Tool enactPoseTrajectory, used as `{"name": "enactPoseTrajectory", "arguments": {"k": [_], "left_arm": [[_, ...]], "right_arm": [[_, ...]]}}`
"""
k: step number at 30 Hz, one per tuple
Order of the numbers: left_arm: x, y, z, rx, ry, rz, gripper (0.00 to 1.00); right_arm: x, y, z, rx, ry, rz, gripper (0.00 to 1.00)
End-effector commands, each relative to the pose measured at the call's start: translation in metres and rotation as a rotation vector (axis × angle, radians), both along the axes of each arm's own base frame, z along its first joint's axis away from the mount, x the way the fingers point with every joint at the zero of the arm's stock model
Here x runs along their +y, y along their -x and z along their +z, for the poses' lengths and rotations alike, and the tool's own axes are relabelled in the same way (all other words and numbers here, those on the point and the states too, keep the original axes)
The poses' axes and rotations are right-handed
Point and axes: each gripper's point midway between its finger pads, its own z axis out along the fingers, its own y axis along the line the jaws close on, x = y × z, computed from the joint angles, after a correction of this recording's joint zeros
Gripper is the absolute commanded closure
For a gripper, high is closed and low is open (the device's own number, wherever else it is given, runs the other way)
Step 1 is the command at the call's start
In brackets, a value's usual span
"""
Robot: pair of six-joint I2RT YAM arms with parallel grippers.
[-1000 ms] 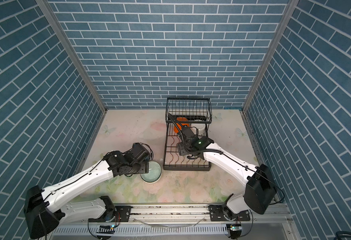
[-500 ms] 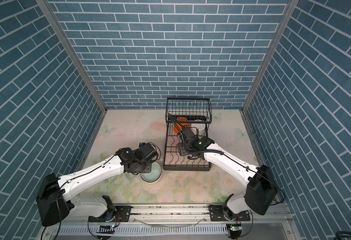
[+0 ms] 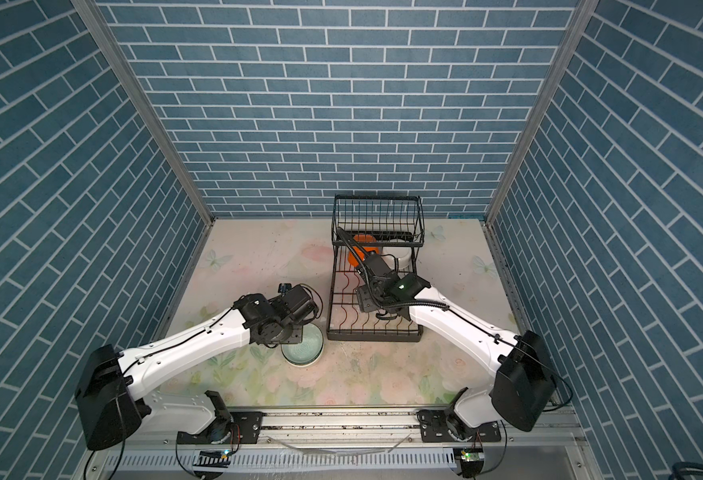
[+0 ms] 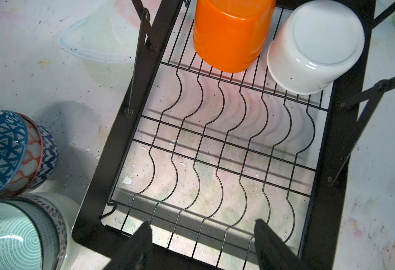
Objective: Load bowls into a dish rack
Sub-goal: Pick up the bowl from the stack of bowls.
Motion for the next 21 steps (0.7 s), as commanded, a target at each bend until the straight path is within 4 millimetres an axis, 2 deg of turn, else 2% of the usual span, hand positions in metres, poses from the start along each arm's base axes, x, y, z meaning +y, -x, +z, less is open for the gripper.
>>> {"name": "enactPoseTrajectory", "arguments": {"k": [1, 21], "left_arm": [[0.005, 0.000, -0.001, 0.003, -0.045, -0.005, 0.63], [0.009, 0.006, -0.026, 0.048, -0.082, -0.008, 0.73]], "right_arm": [[-0.008, 0.007, -0.009, 0.008, 0.024, 0.002, 0.30], [-0.002, 0.010, -0.022, 0.025, 0.002, 0.022, 0.30]]}}
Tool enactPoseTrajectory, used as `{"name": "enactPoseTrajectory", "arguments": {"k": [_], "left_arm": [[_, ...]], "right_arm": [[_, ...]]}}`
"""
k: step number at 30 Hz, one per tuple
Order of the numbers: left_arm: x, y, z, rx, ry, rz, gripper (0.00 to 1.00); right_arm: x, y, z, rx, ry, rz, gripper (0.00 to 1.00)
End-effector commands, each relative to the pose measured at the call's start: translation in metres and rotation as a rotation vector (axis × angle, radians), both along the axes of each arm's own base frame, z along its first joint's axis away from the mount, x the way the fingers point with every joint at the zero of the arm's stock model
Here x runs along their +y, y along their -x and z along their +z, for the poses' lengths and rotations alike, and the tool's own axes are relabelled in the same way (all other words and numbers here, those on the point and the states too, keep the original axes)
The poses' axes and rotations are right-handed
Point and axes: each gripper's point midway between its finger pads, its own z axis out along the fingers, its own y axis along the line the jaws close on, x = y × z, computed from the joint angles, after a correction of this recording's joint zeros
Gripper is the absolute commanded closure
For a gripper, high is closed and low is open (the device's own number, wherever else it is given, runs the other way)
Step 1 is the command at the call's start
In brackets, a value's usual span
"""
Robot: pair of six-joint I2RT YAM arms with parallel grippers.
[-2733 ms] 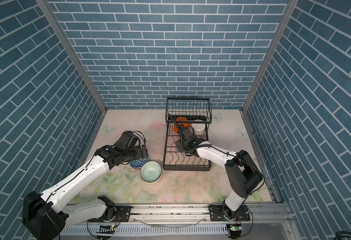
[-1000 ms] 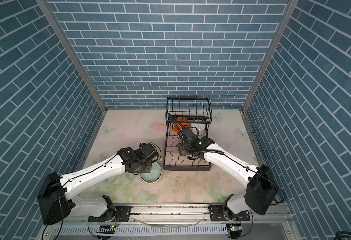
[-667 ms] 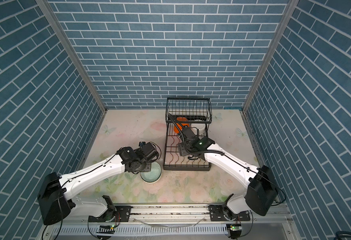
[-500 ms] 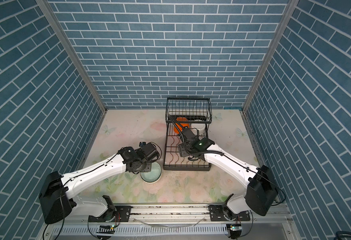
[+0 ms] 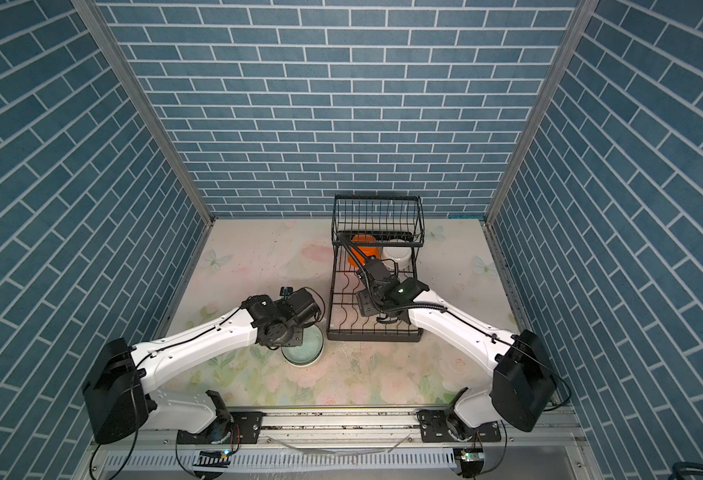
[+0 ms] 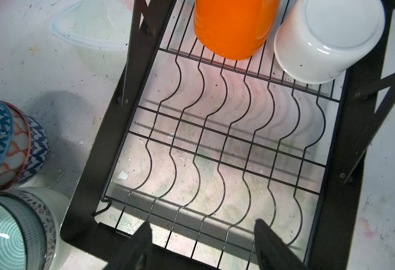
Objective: Load bowls into a dish rack
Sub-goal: Pick up the bowl from the stack of bowls.
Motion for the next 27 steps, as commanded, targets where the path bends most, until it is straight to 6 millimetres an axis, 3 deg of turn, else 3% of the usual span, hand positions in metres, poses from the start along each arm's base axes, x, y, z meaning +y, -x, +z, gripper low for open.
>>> {"name": "enactPoseTrajectory", "arguments": {"k": [1, 10, 27], "left_arm": [[0.002, 0.004, -0.008, 0.018, -0.021, -0.009, 0.73], [0.002, 0.004, -0.012, 0.020, -0.017, -0.009, 0.79], [0.003, 0.000, 0.005, -0.031, 0.009, -0.013, 0.91]], "right_arm": [[-0.001, 0.006, -0.005, 0.005, -0.002, 0.012, 0.30], [-0.001, 0.007, -0.007, 0.007, -0.004, 0.013, 0.30], [-0.001, 0.009, -0.010, 0.006, -0.009, 0.017, 0.30]]}}
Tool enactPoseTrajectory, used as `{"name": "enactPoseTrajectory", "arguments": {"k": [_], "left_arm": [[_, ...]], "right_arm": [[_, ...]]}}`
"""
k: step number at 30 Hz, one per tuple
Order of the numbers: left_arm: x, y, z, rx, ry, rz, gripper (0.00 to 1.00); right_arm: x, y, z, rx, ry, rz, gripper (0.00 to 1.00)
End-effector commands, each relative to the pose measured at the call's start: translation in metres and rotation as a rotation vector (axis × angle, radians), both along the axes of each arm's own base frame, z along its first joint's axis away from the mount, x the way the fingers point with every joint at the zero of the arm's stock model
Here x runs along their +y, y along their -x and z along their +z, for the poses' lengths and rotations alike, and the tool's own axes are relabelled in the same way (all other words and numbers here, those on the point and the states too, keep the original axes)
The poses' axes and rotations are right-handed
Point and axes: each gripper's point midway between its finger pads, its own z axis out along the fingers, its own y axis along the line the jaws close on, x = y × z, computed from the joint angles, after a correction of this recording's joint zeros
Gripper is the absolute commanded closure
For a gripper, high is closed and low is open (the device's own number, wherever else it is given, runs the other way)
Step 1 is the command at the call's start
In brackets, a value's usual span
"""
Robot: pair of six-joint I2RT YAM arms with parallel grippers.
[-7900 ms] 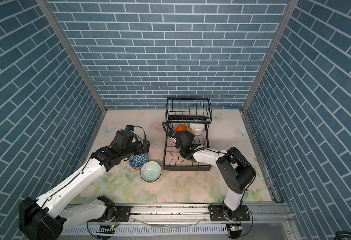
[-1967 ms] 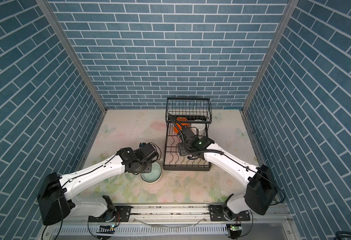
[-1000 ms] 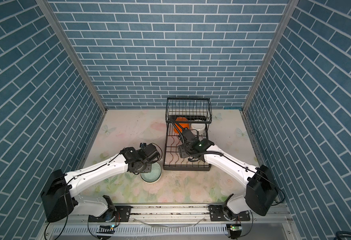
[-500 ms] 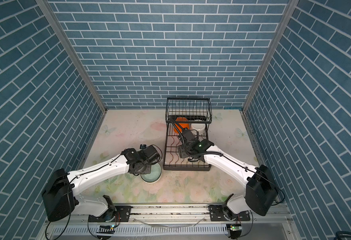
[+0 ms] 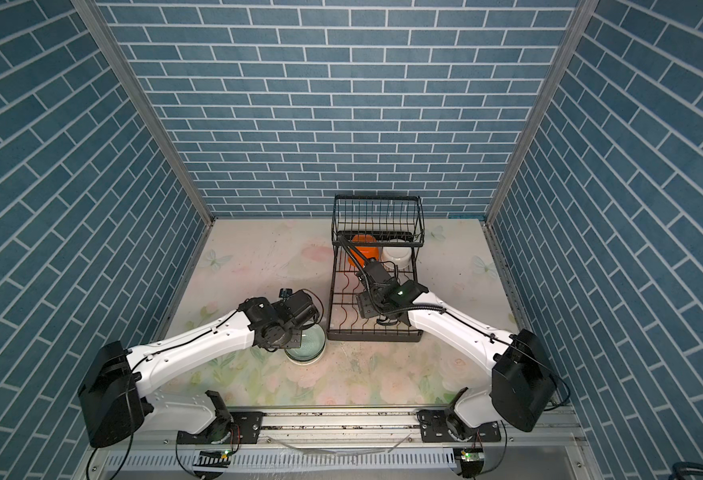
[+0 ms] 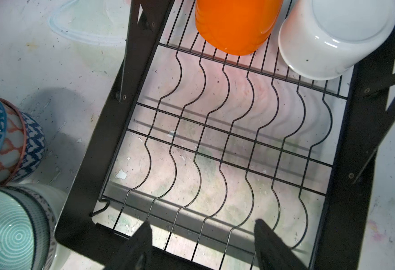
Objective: Load bowls into a dish rack
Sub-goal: Pick up the bowl from the stack of bowls.
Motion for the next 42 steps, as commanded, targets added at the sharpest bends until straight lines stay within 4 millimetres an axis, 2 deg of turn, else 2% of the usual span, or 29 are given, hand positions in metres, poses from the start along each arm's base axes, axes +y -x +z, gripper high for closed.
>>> {"name": "enactPoseTrajectory", "arguments": {"k": [1, 7, 23, 30, 42], "left_arm": [[0.001, -0.003, 0.003, -0.028, -0.006, -0.001, 0.92], [-0.002, -0.004, 0.007, -0.046, 0.023, -0.014, 1.00], [-0.005, -0.003, 0.009, -0.091, 0.088, -0.054, 1.00], [-0.015, -0.004, 0.020, -0.177, 0.221, -0.094, 1.00], [-0.015, -0.004, 0.038, -0.232, 0.270, -0.105, 1.00]], "right_arm": [[-0.002, 0.007, -0.002, 0.002, -0.005, 0.012, 0.30], [-0.001, 0.008, -0.002, 0.002, -0.008, 0.015, 0.30], [0.008, 0.013, 0.001, 0.000, -0.049, 0.057, 0.30], [0.017, 0.018, 0.010, -0.009, -0.089, 0.103, 0.30], [0.034, 0.032, 0.025, 0.043, -0.162, 0.192, 0.30]]}}
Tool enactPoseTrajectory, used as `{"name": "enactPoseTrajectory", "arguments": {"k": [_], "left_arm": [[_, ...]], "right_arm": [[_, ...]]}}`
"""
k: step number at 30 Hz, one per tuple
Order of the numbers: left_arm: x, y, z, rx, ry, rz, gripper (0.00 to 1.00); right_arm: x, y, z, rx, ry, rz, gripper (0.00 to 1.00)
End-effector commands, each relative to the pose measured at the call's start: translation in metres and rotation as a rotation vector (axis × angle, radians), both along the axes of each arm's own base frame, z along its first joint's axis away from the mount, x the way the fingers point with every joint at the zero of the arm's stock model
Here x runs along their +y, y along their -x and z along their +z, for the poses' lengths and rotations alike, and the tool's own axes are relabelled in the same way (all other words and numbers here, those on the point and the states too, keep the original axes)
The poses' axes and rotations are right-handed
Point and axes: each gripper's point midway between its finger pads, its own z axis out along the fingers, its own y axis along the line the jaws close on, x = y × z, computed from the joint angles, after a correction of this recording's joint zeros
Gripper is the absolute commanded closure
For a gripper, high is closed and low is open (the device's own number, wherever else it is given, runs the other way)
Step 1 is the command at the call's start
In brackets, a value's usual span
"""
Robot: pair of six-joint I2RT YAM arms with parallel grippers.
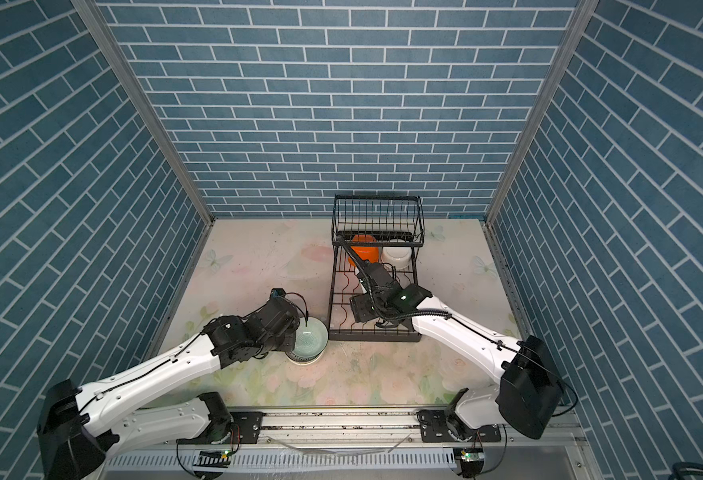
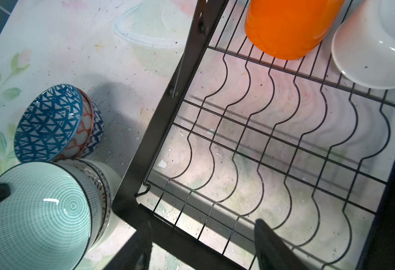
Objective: Load bowls into a dish rack
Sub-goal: Pick up the bowl from the stack of bowls.
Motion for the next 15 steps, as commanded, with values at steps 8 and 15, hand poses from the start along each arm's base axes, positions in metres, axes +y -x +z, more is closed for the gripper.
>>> {"name": "enactPoseTrajectory", "arguments": {"k": [8, 15], "left_arm": [[-0.009, -0.012, 0.031, -0.087, 0.067, 0.005, 1.00], [-0.011, -0.014, 0.034, -0.096, 0.069, 0.002, 1.00]], "right_arm": [[0.021, 0.032, 0.030, 0.063, -0.080, 0.162, 0.33], [0.039, 0.048, 0.032, 0.113, -0.081, 0.244, 0.37]]}}
